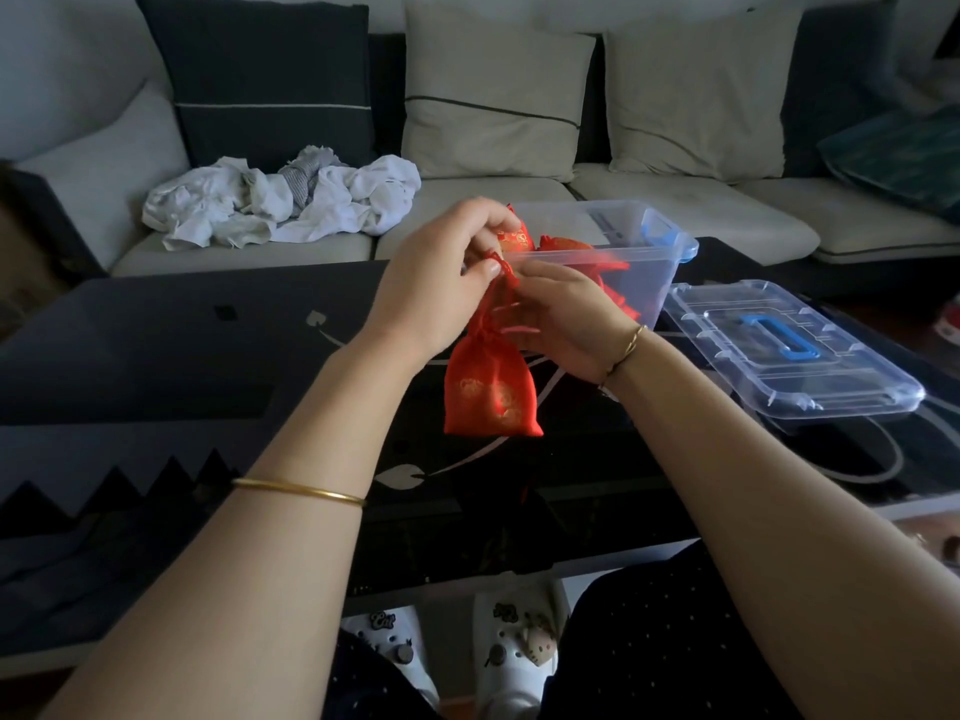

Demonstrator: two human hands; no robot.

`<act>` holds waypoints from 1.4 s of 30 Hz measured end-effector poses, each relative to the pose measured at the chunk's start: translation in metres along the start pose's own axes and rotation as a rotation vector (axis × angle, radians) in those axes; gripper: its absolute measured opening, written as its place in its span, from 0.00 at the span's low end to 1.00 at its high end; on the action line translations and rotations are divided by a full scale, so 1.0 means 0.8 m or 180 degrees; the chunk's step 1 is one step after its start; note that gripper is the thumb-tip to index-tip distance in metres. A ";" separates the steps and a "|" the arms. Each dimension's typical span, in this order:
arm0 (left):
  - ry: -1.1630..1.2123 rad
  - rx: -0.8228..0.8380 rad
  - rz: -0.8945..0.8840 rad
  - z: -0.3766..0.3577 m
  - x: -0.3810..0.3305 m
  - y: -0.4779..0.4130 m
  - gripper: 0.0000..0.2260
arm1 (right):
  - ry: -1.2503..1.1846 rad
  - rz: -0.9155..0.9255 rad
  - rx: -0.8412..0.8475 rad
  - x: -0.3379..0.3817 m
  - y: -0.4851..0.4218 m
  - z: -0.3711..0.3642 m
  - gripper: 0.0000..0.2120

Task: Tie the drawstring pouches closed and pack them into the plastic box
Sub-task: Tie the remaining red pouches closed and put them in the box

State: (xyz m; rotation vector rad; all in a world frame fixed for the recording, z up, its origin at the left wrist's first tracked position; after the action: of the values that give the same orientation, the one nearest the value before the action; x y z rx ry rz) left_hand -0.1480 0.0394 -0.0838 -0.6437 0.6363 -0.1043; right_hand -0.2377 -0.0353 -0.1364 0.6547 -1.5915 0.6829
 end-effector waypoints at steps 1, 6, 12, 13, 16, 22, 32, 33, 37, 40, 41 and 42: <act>-0.0046 -0.0098 -0.0040 0.001 -0.001 0.001 0.15 | -0.0078 -0.0056 0.0082 -0.001 0.000 -0.001 0.08; -0.0084 -0.0376 -0.0067 0.003 0.001 0.003 0.15 | -0.0176 -0.0197 0.0359 -0.006 0.002 -0.006 0.07; 0.0455 -0.0356 0.0496 0.006 0.020 0.002 0.12 | 0.0193 -0.0021 -0.0011 0.003 0.002 0.003 0.10; 0.0702 -0.0288 0.0706 0.005 0.025 0.003 0.09 | 0.0204 0.0028 -0.0161 0.004 0.002 0.008 0.10; 0.1577 -0.0070 0.1421 -0.002 0.039 0.011 0.06 | 0.0044 0.0107 -0.0423 0.004 0.003 0.020 0.12; 0.2724 0.0036 0.2306 -0.014 0.048 0.021 0.09 | -0.0972 0.0009 -0.0622 -0.005 -0.002 0.023 0.18; 0.1703 -0.1192 0.3120 -0.003 0.077 0.034 0.08 | -0.1961 -0.0360 -0.0786 -0.026 -0.007 0.020 0.18; 0.1880 -0.1300 0.3219 -0.002 0.082 0.036 0.08 | -0.1813 -0.0432 -0.0876 -0.030 -0.007 0.029 0.18; 0.2765 -0.1377 0.3319 -0.008 0.084 0.039 0.08 | -0.1415 -0.0741 -0.1107 -0.047 -0.003 0.050 0.19; 0.3499 -0.1406 0.3128 -0.013 0.075 0.033 0.12 | -0.1287 -0.0704 -0.1228 -0.047 -0.005 0.046 0.19; 0.3674 -0.1375 0.3042 -0.014 0.072 0.030 0.13 | -0.1282 -0.0616 -0.1225 -0.044 -0.007 0.044 0.19; 0.3732 -0.1269 0.2945 -0.014 0.070 0.027 0.14 | -0.1284 -0.0504 -0.1194 -0.040 -0.007 0.042 0.18</act>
State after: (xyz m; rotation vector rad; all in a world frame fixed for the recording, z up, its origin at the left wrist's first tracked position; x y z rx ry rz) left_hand -0.1118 0.0350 -0.1325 -0.5679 2.0679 0.5697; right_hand -0.2519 -0.0634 -0.1711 0.6536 -1.9479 0.1260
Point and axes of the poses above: each hand's wrist, its own y-axis away from the middle knuckle, its own z-axis out of the back of the hand, x = y × z, the point moved 5 cm from there along -y, towards the middle knuckle, and after that the axes turned 3 degrees about x, right-handed, at the moved point
